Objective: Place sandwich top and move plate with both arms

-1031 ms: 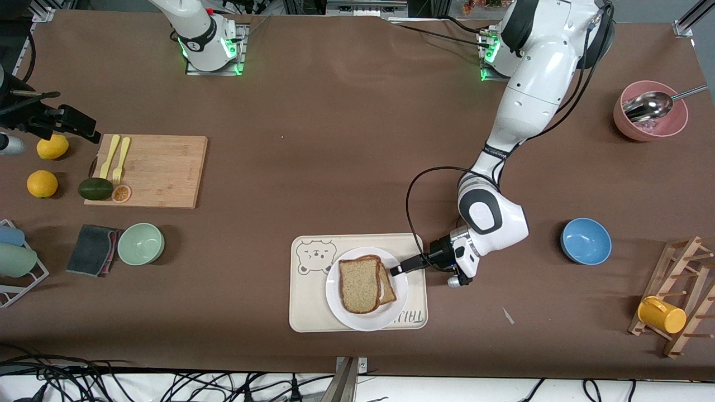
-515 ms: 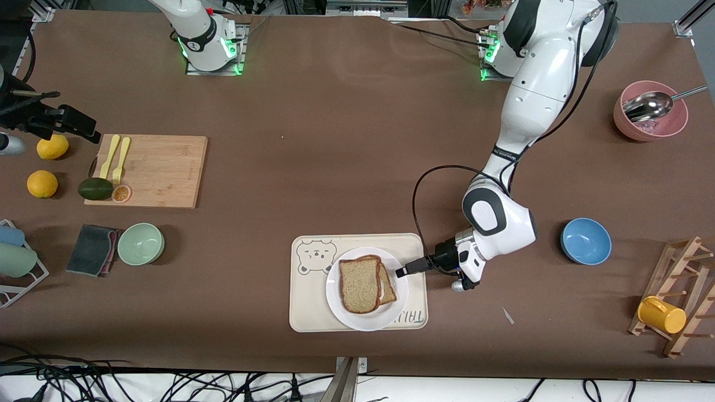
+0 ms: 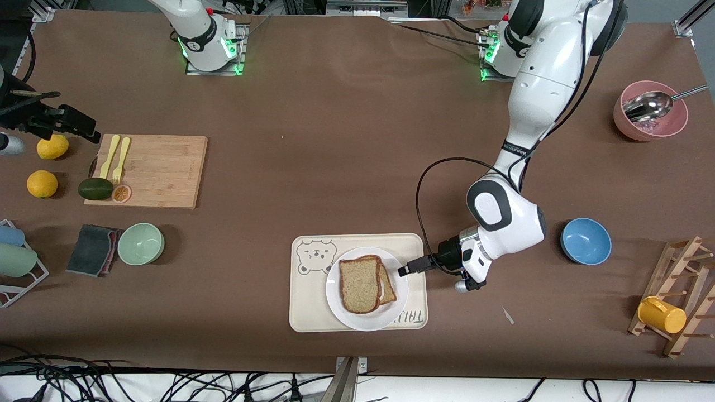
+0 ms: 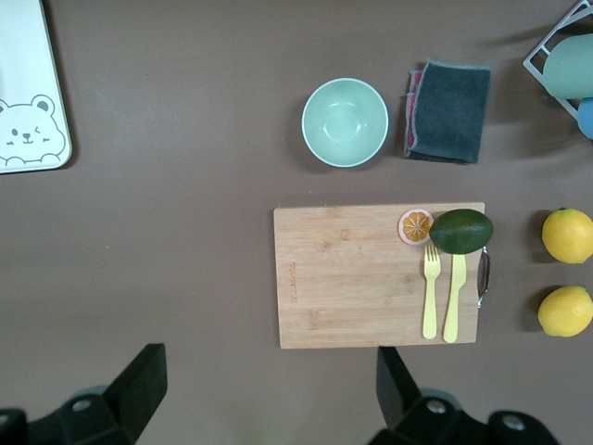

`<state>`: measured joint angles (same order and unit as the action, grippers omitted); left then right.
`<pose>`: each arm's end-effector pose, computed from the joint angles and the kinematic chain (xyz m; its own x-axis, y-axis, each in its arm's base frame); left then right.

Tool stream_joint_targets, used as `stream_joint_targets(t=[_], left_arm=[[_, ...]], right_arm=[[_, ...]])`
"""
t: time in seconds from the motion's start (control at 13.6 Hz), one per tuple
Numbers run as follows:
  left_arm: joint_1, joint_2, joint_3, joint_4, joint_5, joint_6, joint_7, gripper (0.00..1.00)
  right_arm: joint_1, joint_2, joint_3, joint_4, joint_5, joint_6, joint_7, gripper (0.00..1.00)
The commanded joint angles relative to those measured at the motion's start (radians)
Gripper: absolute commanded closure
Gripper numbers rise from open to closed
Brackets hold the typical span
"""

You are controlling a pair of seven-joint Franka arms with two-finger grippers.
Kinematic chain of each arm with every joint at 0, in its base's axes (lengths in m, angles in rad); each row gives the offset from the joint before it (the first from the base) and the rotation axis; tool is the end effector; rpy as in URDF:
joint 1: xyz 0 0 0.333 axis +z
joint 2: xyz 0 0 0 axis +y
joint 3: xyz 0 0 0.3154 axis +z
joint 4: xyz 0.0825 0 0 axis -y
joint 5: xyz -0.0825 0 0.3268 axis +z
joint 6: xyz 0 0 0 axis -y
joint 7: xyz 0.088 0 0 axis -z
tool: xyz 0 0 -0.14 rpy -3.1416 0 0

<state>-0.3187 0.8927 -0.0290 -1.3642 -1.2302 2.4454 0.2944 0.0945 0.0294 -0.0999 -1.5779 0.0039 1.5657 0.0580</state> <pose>0.6760 -0.2619 0.2145 0.9551 0.2962 -0.0007 0.1895 -0.6091 0.7701 0.5034 -0.0014 0.5729 0.9971 -0.0634 -0.0414 -0.0634 -0.9980 0.0014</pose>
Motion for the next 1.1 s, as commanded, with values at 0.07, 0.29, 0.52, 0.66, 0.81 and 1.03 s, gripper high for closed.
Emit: stream_joint_targets(t=[0.07, 0.29, 0.52, 0.66, 0.81, 1.03], left_arm=[[0.003, -0.119, 0.037, -0.125, 0.133, -0.008, -0.026, 0.00], [0.003, -0.194, 0.070, -0.205, 0.263, -0.008, -0.026, 0.00], [0.059, -0.236, 0.076, -0.231, 0.366, -0.090, -0.027, 0.00], [0.116, -0.271, 0.078, -0.230, 0.452, -0.175, -0.027, 0.00], [0.160, -0.308, 0.084, -0.222, 0.552, -0.256, -0.029, 0.00], [0.178, -0.346, 0.113, -0.216, 0.737, -0.308, -0.087, 0.00]], right_arm=[[-0.003, 0.004, 0.002, 0.022, 0.015, -0.019, 0.002, 0.00], [-0.003, 0.004, 0.002, 0.022, 0.015, -0.019, 0.002, 0.00], [-0.003, 0.004, 0.002, 0.022, 0.015, -0.019, 0.002, 0.00], [-0.003, 0.004, 0.002, 0.022, 0.015, -0.019, 0.002, 0.00], [-0.003, 0.004, 0.002, 0.022, 0.015, -0.019, 0.002, 0.00], [-0.003, 0.004, 0.002, 0.022, 0.015, -0.019, 0.002, 0.00]])
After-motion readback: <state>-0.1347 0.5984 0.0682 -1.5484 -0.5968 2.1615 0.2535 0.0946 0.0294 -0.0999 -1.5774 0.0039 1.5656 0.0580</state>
